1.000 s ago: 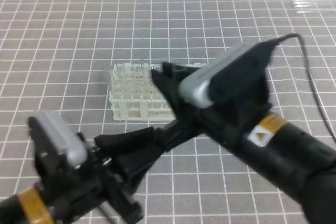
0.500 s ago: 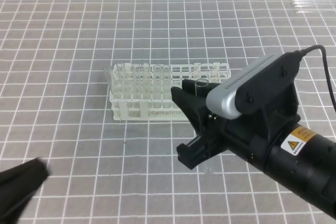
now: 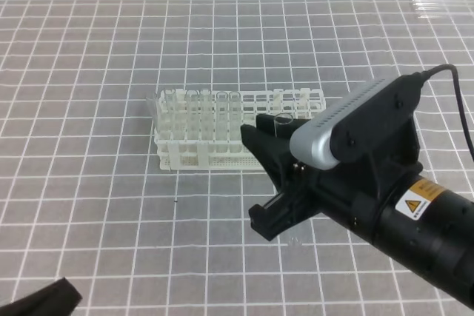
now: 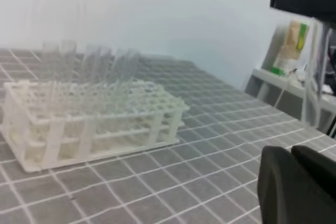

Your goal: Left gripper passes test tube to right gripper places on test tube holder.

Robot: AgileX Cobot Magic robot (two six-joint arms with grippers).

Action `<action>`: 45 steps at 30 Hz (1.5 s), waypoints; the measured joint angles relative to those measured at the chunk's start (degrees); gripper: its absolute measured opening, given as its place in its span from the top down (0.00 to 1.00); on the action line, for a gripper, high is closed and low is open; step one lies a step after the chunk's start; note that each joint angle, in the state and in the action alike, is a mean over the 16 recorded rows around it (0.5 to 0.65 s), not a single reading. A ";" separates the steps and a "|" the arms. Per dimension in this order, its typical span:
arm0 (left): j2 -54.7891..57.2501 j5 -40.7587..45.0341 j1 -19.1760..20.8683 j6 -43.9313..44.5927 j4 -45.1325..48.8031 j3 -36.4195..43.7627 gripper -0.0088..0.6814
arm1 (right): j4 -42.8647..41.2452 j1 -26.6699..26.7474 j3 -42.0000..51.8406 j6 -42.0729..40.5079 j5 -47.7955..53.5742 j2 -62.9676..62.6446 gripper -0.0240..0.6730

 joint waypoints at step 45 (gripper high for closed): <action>-0.25 0.35 -0.03 0.03 0.57 4.57 0.99 | -22.72 -9.68 6.25 20.14 -26.25 4.62 0.84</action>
